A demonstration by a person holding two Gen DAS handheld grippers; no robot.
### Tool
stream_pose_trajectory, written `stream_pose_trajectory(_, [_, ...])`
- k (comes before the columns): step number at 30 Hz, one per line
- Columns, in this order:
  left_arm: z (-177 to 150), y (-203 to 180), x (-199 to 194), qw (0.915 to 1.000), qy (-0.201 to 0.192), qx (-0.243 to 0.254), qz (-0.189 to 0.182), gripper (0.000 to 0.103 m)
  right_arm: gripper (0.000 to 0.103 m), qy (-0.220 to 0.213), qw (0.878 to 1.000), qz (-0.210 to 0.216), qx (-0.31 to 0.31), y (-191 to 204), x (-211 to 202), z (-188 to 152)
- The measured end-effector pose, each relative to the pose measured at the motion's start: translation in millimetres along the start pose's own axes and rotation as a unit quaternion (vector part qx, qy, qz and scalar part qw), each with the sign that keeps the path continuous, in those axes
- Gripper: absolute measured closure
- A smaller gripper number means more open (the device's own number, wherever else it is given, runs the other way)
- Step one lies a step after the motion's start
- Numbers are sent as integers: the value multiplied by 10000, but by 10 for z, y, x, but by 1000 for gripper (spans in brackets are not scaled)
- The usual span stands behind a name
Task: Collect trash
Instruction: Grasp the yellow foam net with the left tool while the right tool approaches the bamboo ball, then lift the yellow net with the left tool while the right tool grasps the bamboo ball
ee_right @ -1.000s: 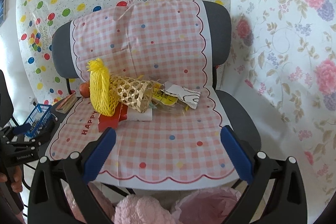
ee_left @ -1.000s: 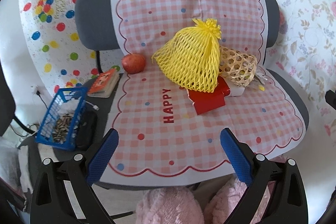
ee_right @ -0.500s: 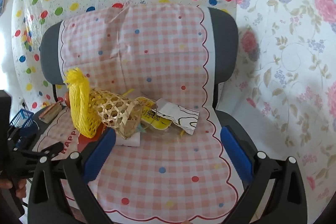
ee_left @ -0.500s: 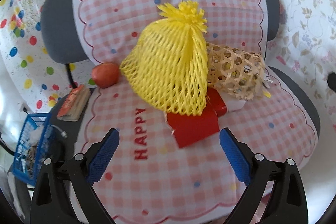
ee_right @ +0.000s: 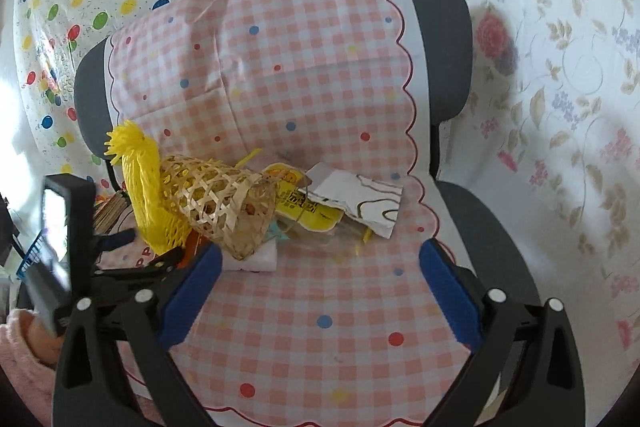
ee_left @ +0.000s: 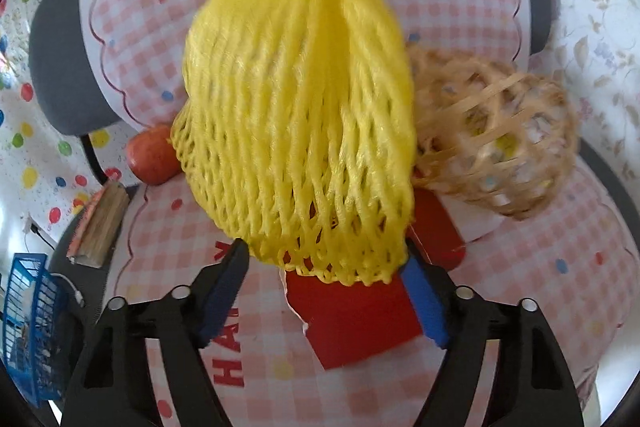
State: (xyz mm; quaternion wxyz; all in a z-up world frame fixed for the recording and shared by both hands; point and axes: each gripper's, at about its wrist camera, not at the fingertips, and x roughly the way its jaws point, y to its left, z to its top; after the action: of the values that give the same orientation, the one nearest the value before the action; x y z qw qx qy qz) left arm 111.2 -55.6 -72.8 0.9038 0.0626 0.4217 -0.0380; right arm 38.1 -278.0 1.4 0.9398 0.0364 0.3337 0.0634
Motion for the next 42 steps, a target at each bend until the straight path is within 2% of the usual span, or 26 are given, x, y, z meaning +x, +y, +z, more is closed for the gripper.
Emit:
stream_pose_trajectory(1, [5, 27, 12, 10000, -20, -55, -72, 31, 24, 34, 10000, 37, 6, 2, 13, -3])
stream_pose_trajectory(2, [20, 60, 4, 9998, -60, -84, -183, 39, 25, 89, 9999, 61, 9, 3, 26, -11])
stream_pose_trajectory(3, [23, 87, -10, 9997, -84, -56, -235, 49, 27, 104, 9999, 110, -37, 22, 37, -10])
stream_pose_trajectory(6, [31, 175, -58, 9991, -140, 65, -407, 90, 35, 114, 9995, 267, -148, 111, 46, -15])
stream_pose_trajectory(7, [36, 238, -97, 9988, -156, 5, -464, 93, 39, 123, 9993, 311, -172, 136, 47, -17])
stream_pose_trajectory(12, [87, 628, -519, 9966, -617, -276, -468, 95, 50, 16, 9986, 451, -271, 308, -5, -10])
stream_pose_trajectory(15, [96, 841, -775, 9949, -838, -436, -357, 95, 50, 29, 9985, 444, -327, 375, 0, -24])
stream_pose_trajectory(20, [33, 1075, -913, 9935, -870, -723, -126, 95, 50, 98, 9977, 555, -372, 486, 141, -70])
stream_pose_trajectory(22, [-54, 1135, -920, 9934, -805, -805, -128, 95, 45, 112, 9973, 642, -340, 542, 226, -87])
stream_pose_trajectory(29, [-305, 1211, -960, 9925, -683, -997, -208, 95, 42, 506, 9954, 789, -208, 663, 640, -223])
stream_pose_trajectory(31, [-338, 1234, -980, 9925, -701, -980, -213, 95, 34, 496, 9954, 810, -82, 632, 614, -249])
stream_pose_trajectory(33, [-341, 1243, -1003, 9922, -742, -977, -198, 95, 27, 455, 9963, 716, -162, 637, 542, -290])
stream_pose_trajectory(35, [-311, 1239, -1024, 9919, -802, -968, -189, 95, 26, 414, 9967, 656, -257, 654, 434, -332])
stream_pose_trajectory(39, [-281, 1152, -1086, 9917, -897, -904, -200, 95, 23, 268, 9977, 208, -581, 632, 269, -394])
stream_pose_trajectory(42, [-303, 1027, -1141, 9919, -966, -797, -223, 95, 20, 251, 9980, 44, -575, 568, 188, -471])
